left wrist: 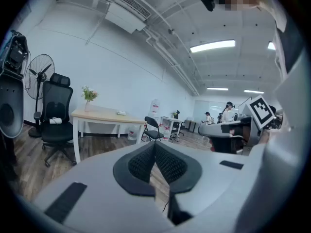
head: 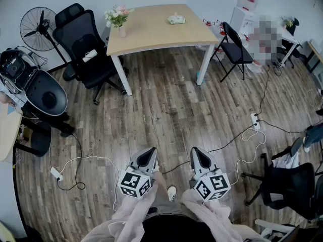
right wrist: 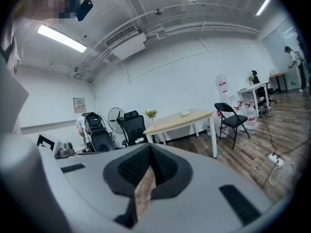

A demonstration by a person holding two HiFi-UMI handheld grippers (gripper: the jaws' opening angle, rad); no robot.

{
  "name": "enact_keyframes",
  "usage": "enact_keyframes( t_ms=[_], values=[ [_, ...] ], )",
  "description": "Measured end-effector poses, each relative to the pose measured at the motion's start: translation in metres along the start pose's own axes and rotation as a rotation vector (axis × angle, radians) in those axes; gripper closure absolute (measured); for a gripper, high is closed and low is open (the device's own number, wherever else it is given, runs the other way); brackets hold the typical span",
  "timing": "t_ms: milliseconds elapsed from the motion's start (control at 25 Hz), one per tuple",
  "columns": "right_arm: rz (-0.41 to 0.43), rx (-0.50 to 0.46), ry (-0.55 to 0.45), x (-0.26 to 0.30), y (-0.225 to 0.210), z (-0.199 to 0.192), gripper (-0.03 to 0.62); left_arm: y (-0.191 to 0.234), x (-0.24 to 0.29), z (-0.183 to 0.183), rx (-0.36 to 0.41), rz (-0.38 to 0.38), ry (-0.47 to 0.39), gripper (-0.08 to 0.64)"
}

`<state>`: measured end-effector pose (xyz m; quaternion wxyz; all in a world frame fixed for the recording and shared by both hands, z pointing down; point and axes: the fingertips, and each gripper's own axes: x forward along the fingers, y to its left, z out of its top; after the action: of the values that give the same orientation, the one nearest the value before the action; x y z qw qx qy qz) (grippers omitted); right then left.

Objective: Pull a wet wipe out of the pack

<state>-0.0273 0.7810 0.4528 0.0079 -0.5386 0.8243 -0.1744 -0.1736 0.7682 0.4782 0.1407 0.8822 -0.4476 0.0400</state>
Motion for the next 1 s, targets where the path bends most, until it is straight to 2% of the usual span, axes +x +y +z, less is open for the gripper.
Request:
enact_keyframes(
  t_ms=[280,600,1000],
  values=[
    [-0.041,0.014,-0.028,-0.035,0.004,0.002,0.583,-0.022,-0.017,0.005,0.021,0.012,-0.01,0.549],
    [-0.092,-0.031,-0.107,-0.06,-0.002,0.015,0.583,-0.048,-0.021,0.009,0.122,0.016,-0.007,0.549],
    [-0.092,-0.015,-0.074,-0.047,-0.018,0.009,0.581,-0.042,-0.006,0.005,0.102,0.029,0.014,0.549]
  ],
)
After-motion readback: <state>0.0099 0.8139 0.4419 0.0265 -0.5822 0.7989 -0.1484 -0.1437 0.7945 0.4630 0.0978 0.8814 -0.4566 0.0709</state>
